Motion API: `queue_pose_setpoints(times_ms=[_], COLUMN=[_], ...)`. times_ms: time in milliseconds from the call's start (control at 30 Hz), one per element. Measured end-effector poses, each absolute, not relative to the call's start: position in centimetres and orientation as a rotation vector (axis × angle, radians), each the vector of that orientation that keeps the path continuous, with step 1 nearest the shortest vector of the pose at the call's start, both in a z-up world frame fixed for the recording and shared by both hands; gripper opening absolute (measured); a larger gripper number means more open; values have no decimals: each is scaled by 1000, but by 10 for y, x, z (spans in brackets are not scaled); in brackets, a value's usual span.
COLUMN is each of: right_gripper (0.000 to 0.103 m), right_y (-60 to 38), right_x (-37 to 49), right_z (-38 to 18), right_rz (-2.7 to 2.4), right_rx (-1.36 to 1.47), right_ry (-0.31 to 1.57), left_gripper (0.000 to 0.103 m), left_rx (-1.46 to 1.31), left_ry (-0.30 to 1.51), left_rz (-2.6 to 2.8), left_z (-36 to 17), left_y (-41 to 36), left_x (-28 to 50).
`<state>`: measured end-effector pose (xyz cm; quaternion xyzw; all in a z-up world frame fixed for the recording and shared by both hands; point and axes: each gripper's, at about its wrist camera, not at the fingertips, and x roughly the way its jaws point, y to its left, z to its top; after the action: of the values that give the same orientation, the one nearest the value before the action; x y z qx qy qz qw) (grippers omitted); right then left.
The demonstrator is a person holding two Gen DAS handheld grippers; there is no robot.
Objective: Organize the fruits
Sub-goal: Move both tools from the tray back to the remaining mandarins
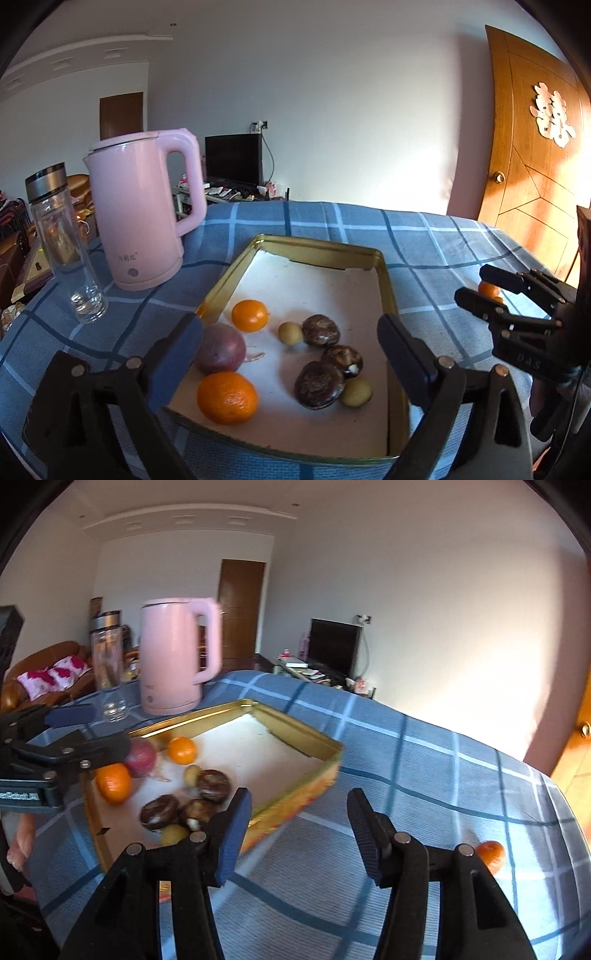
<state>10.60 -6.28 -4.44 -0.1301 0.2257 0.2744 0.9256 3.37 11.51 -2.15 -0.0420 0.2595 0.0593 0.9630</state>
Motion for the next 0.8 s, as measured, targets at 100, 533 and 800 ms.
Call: queue_pose_setpoints(times_ms=[100,533,800], right_gripper=[58,58,54], right_y=[-104,-201,-202], right_x=[128,193,209], right_z=[-44,-83,-104], right_rz=[444,280,319], right_rx=[-201,-17,12], right_ry=[509,750,849], left_gripper=[99,101,101], left_rx=[-86,-15,-1], left_ry=[550,580,659], left_rz=[58,-64,-75], left_z=[-16,6,-16], left_y=[95,11,-13], left_x=[43,97,131])
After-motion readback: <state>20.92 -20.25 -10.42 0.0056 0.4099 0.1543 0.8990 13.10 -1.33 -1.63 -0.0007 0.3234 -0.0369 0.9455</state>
